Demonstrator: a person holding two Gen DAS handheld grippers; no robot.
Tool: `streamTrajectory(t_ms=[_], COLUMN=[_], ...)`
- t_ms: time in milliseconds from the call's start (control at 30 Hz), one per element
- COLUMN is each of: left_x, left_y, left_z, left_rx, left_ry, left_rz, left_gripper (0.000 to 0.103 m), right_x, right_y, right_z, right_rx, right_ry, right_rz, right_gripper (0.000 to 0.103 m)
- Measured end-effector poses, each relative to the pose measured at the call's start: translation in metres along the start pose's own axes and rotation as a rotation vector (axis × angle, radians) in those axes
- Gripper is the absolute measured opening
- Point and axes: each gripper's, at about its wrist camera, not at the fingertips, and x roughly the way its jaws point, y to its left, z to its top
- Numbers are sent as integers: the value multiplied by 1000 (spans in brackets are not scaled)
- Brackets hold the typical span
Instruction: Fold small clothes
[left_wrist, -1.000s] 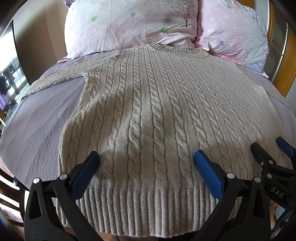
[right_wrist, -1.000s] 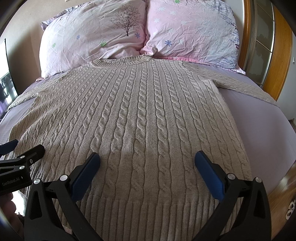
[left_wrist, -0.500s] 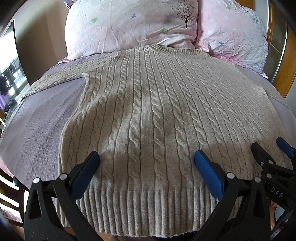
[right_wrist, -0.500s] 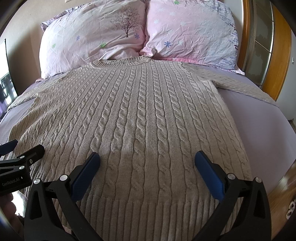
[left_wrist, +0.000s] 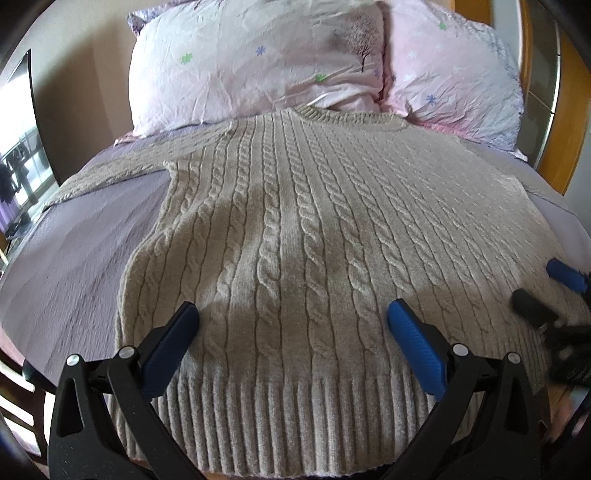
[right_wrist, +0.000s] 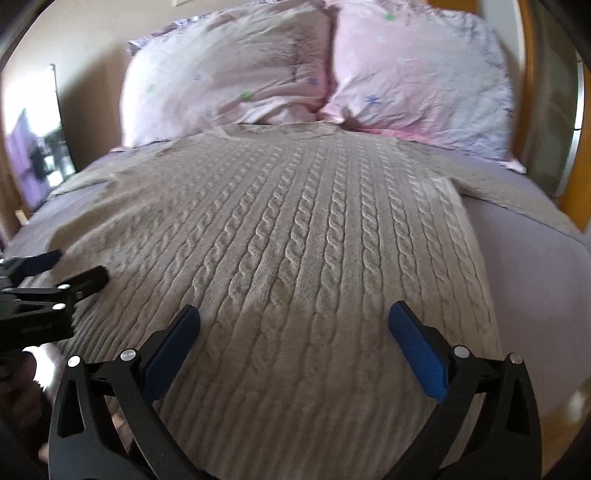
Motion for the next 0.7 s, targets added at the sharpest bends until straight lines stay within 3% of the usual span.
streamTrajectory(t_ms=[67,133,233,300,333,433,567,600,700], left_x=[2,4,-8,-18,-22,-21,-4,2,17], left_y=[0,5,16,23,30,53,88,98,133], left_z=[-1,6,23,34,44,69,92,96,104], left_rx=[11,32,31,28,22,-27,-110,-132,-224], left_ry=[-4,-19,-138,-233,-298,-391,-376,-369,-336], left_rz=[-11,-61,-127,-150,-160,-165,-134,-129,-125], left_gripper=[101,101,101,101,101,101,101,101,101], right_x=[-11,-25,-36,-35,-32,-21,5,10,22], right_y=[-33,-84,-179,-245,-286,-375,-445,-458,-475], right_z=[14,33,55,63,66,62,47,45,52], right_rx=[88,224,482,649,749,990,1204,1242,1254], right_ry=[-30,-92,-150,-163,-169,-159,-128,-159,-188], right_rz=[31,-2,-72,-136,-182,-303,-356,-349,-363], right_gripper=[102,102,102,89,73,62,53,52,42])
